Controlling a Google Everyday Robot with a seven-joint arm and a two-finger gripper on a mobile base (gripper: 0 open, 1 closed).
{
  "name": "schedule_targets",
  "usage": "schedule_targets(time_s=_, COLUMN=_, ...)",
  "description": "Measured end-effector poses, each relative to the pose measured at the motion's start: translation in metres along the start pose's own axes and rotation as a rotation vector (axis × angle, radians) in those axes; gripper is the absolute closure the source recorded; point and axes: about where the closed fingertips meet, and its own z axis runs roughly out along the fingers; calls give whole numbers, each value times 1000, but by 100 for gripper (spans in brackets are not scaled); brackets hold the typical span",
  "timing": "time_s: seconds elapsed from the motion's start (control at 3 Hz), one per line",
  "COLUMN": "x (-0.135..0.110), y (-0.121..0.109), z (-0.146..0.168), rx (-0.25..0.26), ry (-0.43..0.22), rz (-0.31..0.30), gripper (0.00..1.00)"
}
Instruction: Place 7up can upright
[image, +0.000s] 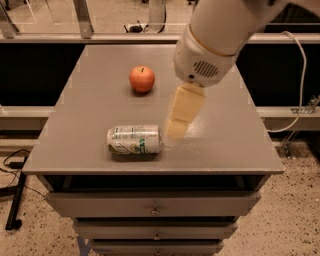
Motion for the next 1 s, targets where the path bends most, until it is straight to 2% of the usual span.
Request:
schedule_targets(time_s=0.33, x=-39, y=5, z=41, rx=-33, ry=-16, rz=44, gripper=0)
schedule_targets(time_s=1.0, x=-65, y=5, z=99, rx=-27, ry=-33, rz=62, gripper=0)
